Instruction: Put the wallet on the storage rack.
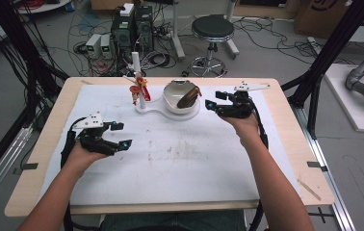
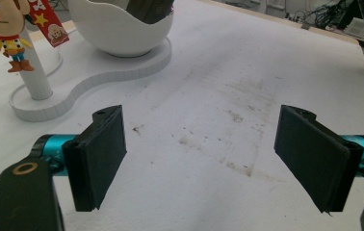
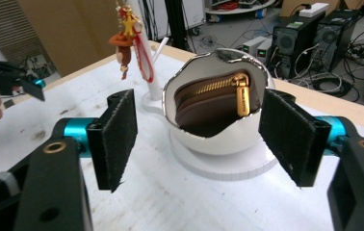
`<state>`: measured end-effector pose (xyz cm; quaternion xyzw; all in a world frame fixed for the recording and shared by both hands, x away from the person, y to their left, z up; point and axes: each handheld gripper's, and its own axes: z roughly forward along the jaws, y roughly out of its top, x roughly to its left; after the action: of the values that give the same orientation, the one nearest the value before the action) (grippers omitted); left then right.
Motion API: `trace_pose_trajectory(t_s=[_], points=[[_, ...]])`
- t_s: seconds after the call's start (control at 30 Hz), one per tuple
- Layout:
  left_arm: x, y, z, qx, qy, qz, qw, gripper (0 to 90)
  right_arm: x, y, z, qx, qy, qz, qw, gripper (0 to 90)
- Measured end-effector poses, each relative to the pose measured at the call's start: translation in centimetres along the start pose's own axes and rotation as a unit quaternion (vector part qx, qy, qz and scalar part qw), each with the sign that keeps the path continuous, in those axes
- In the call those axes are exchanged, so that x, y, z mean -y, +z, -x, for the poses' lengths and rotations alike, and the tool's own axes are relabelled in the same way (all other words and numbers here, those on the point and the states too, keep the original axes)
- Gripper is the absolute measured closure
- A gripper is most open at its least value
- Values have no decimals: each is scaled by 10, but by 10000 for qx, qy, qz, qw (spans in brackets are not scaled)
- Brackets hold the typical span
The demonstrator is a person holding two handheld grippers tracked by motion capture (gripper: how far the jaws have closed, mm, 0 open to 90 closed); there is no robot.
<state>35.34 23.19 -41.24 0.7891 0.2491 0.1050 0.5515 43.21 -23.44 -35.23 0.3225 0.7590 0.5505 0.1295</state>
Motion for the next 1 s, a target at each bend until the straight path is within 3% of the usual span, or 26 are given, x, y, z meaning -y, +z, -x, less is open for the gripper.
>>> trace_pose_trajectory(t_s=[0.5, 1.0], points=[[-3, -1, -3, -19, 20, 57, 10000, 185, 34, -30, -8, 39, 52, 50, 10000, 263], [-5, -1, -3, -10, -12, 172, 9999, 185, 66, -46, -10, 230, 138, 30, 9996, 209]])
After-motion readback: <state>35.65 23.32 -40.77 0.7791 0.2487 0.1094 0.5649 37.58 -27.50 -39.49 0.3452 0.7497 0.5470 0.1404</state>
